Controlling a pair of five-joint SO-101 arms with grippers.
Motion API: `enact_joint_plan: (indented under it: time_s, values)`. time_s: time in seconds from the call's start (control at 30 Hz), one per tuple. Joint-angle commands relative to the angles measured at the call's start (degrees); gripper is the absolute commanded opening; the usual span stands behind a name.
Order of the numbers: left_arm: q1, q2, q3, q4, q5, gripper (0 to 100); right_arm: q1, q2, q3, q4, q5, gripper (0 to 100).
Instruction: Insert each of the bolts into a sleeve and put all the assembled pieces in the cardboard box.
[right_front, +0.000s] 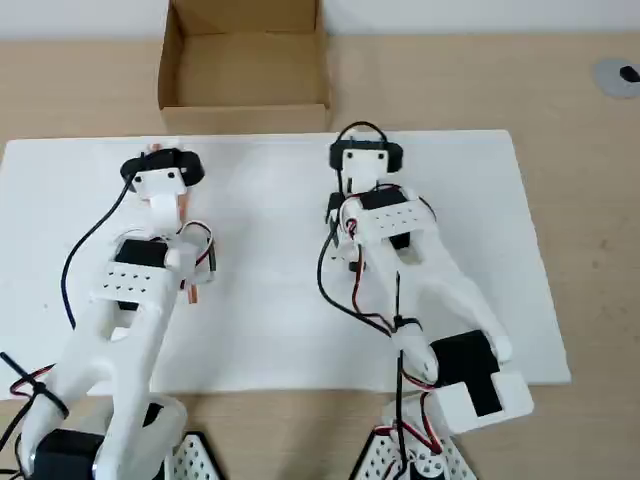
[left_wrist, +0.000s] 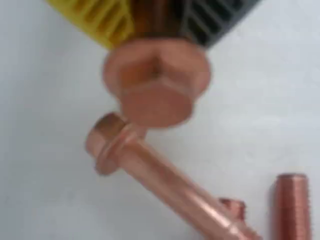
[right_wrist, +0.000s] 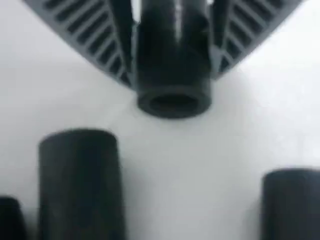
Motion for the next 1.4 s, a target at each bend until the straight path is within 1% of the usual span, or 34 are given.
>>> enact_joint_plan:
  time_s: [0.0, 0.27, 0.4, 0.57, 0.67, 0.83, 0.97, 1.2, 1.37]
  values:
    - [0.5, -2.2, -0.3, -0.4, 0.0, 1, -1.1, 1.7, -0.1, 0.7, 3.7, 5.9]
    - [0.5, -2.2, -0.2, 0.1, -1.4, 1, -1.0, 1.7, -0.7, 5.2, 10.5, 6.2]
    - [0.6, -2.2, -0.7, 1.2, -1.5, 1, -0.9, 1.7, -1.5, 7.4, 10.7, 6.4]
    - [0.6, -2.2, -0.7, 1.4, -1.5, 1, -1.1, 1.7, -1.2, 7.8, 10.8, 12.9]
    - [0.6, -2.2, -0.7, 1.4, -1.5, 1, -1.1, 1.7, -1.5, 9.1, 11.0, 14.5]
    - [0.7, -2.2, -0.7, 1.4, -1.5, 1, -1.1, 1.7, -1.7, 9.3, 12.8, 14.4]
    - [2.3, -2.2, -0.6, 1.4, -1.6, 1, -1.1, 1.7, -2.7, 9.6, 14.6, 14.4]
    - [2.7, -2.2, -0.7, 1.4, -1.6, 1, -0.8, 1.6, -9.8, 17.4, 15.6, 14.5]
    - [2.7, -2.2, -0.7, 1.4, -1.6, 1, -1.1, 1.6, -13.0, 19.2, 15.6, 14.6]
